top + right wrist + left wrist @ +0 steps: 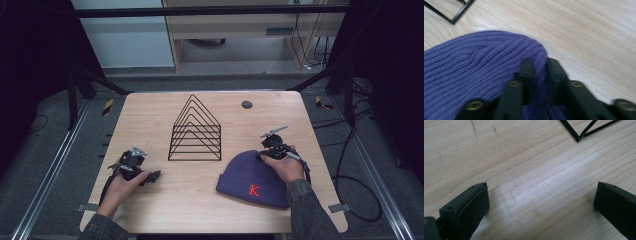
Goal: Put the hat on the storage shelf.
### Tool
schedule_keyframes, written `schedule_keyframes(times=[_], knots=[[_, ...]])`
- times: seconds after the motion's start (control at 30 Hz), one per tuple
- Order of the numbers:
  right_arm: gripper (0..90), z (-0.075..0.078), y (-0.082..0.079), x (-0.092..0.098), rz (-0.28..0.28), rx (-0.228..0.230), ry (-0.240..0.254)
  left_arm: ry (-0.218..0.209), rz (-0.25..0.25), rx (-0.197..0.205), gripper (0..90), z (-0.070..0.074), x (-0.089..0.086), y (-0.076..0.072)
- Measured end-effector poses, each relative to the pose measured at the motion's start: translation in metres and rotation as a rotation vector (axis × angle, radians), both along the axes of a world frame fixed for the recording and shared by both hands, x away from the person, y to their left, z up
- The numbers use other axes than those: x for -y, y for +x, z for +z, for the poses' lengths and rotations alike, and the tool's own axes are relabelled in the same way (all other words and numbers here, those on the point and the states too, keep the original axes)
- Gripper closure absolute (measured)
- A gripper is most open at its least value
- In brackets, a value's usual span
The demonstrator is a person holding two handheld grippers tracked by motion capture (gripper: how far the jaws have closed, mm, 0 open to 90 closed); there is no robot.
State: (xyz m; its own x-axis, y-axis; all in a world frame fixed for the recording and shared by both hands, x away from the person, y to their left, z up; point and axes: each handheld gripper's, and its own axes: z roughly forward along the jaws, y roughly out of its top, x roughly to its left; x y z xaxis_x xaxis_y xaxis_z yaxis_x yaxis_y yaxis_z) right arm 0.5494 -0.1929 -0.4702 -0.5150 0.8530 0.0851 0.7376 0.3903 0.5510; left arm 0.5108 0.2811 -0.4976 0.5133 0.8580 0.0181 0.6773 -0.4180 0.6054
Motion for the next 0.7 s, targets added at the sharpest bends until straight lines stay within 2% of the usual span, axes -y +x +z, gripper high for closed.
schedule_keyframes(times=[0.1, 0.2, 0.33, 0.4, 0.6, 0.67, 0.7], knots=[[80.4, 0.003, -0.003, 0.0, 0.02, 0.007, 0.006, -0.001, -0.005, 0.0, 0.0, 0.0, 0.0, 0.0], [81.3, 0.006, -0.004, 0.0, 0.017, 0.018, 0.014, -0.001, -0.005, 0.0, 0.0, 0.0, 0.0, 0.0], [82.2, 0.022, -0.013, 0.002, 0.042, 0.071, 0.033, 0.002, -0.018, 0.0, 2.7, 0.001, 0.001, 0.001], [82.4, 0.033, -0.021, 0.001, 0.048, 0.098, 0.051, 0.008, -0.035, 0.017, 4.0, 0.003, 0.002, 0.0], [83.3, 0.064, -0.041, -0.001, 0.108, 0.193, 0.088, -0.013, -0.051, 0.054, 4.5, 0.01, 0.003, -0.001], [83.5, 0.069, -0.045, -0.002, 0.113, 0.207, 0.094, -0.02, -0.049, 0.059, 4.6, 0.011, 0.002, -0.002], [83.7, 0.08, -0.051, -0.003, 0.126, 0.234, 0.105, -0.027, -0.048, 0.067, 4.9, 0.013, 0.002, -0.002]])
